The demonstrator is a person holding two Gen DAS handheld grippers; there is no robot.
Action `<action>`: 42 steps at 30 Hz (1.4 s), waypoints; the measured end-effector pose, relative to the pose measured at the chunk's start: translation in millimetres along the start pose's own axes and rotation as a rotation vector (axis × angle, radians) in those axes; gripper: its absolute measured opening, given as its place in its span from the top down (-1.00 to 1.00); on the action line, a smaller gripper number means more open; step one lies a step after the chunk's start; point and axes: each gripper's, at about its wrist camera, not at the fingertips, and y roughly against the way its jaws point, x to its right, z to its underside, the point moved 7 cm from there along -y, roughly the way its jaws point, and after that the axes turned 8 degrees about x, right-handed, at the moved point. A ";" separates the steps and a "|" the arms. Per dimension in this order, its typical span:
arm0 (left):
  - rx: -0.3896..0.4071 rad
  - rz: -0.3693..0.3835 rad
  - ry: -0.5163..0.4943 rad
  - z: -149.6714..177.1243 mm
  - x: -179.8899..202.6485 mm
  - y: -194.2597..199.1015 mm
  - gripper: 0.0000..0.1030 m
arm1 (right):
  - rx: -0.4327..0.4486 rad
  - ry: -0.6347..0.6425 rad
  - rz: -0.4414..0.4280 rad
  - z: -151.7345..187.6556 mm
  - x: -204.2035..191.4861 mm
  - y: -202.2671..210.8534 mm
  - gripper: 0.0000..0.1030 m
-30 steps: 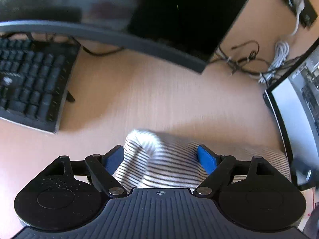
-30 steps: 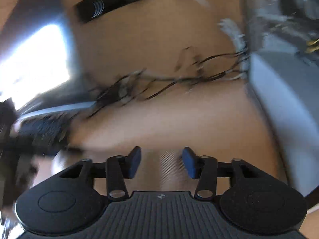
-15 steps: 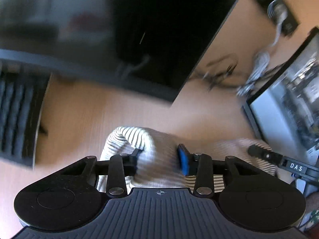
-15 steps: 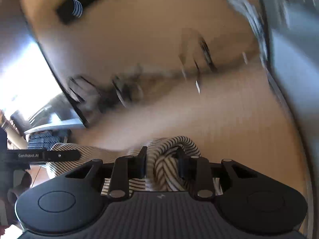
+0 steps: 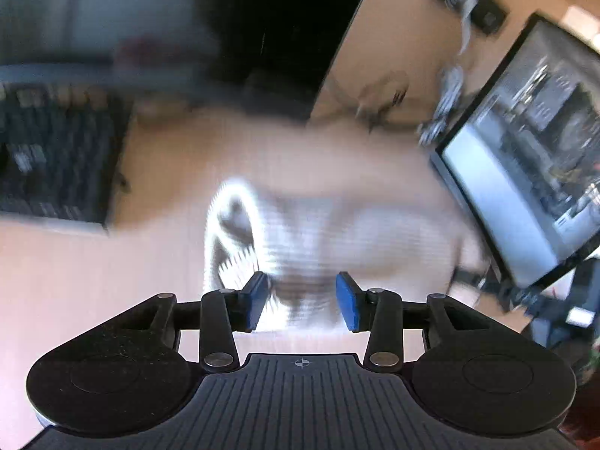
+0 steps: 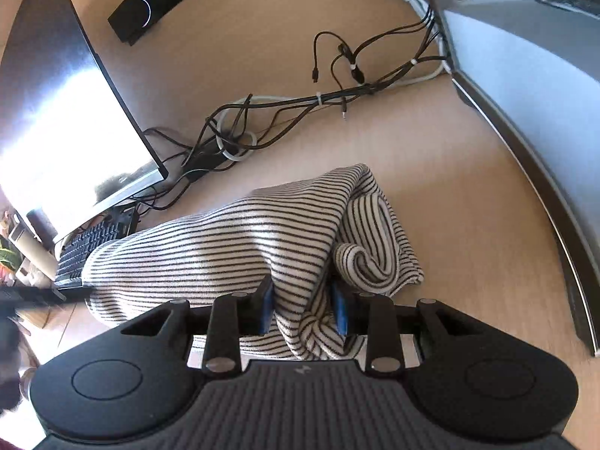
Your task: Fold clothes
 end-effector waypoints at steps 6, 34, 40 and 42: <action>0.042 0.061 -0.062 -35.3 39.2 -18.3 -0.49 | 0.031 0.116 0.067 -18.1 -15.6 2.8 0.38; -0.026 0.010 -0.194 -3.1 36.9 -78.7 -0.46 | 0.177 0.392 0.129 -27.8 -20.3 -21.8 -0.32; -0.010 -0.029 -0.200 5.1 34.1 -44.8 -0.72 | 0.160 0.353 0.183 -15.5 -1.4 18.5 -0.47; -0.055 -0.052 -0.198 16.1 26.7 -49.6 -0.68 | 0.118 0.260 0.172 -5.5 9.4 12.2 -0.50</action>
